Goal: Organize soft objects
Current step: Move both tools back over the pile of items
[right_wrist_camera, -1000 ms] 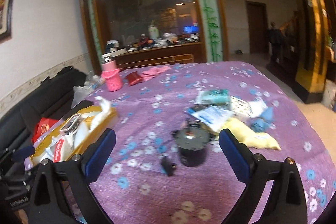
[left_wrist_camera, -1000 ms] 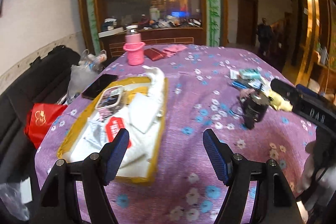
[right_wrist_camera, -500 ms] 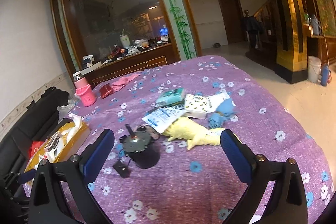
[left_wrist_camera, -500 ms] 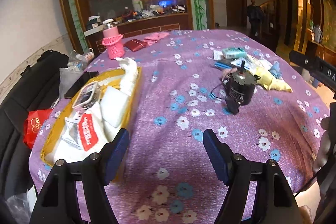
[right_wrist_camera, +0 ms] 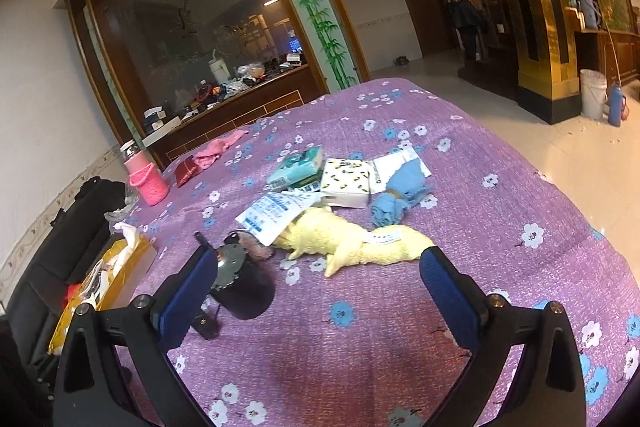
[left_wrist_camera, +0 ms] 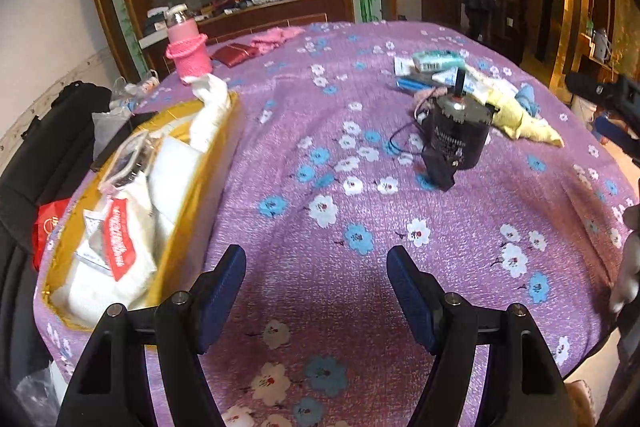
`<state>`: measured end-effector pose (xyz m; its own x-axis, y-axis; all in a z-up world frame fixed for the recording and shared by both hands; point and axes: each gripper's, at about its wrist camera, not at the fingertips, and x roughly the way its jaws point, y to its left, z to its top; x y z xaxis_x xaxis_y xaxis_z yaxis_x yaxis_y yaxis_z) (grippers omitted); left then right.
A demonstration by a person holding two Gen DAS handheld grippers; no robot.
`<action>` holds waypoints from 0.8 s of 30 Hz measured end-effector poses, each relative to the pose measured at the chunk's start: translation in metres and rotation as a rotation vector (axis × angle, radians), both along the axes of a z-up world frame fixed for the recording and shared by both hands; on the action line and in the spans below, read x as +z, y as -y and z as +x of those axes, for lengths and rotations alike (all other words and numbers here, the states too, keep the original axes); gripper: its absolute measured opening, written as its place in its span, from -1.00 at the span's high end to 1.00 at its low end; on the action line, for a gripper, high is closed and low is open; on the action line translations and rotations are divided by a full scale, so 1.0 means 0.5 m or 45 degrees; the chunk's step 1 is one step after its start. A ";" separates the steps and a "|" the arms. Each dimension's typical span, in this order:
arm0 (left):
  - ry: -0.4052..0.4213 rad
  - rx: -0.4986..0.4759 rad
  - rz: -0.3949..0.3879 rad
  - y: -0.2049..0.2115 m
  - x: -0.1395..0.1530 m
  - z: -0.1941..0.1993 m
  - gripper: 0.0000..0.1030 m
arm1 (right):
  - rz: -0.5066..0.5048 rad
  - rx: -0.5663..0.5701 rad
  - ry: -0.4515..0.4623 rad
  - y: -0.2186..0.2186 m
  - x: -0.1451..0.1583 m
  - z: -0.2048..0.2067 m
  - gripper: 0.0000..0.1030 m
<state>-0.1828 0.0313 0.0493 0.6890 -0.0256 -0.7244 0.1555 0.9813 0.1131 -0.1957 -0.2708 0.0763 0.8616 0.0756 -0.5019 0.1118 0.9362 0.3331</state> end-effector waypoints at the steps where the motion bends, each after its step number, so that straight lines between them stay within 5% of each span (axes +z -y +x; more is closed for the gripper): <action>1: -0.012 -0.004 0.001 0.001 -0.006 0.004 -0.48 | 0.005 -0.004 -0.006 0.003 -0.003 0.003 -0.96; 11: -0.142 -0.037 -0.019 0.012 -0.071 0.051 -0.58 | 0.022 0.027 -0.075 0.000 -0.037 0.035 -0.96; 16: -0.129 -0.025 -0.083 -0.002 -0.078 0.062 -0.81 | 0.055 0.064 -0.086 0.002 -0.043 0.040 -0.96; 24: -0.106 -0.045 -0.150 -0.012 -0.085 0.065 -0.83 | 0.072 0.038 -0.140 0.007 -0.053 0.052 -0.96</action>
<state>-0.1501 0.0372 0.0066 0.6240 -0.1368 -0.7694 0.1941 0.9808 -0.0169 -0.1699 -0.2742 0.0497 0.7986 0.1311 -0.5874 0.1228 0.9199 0.3723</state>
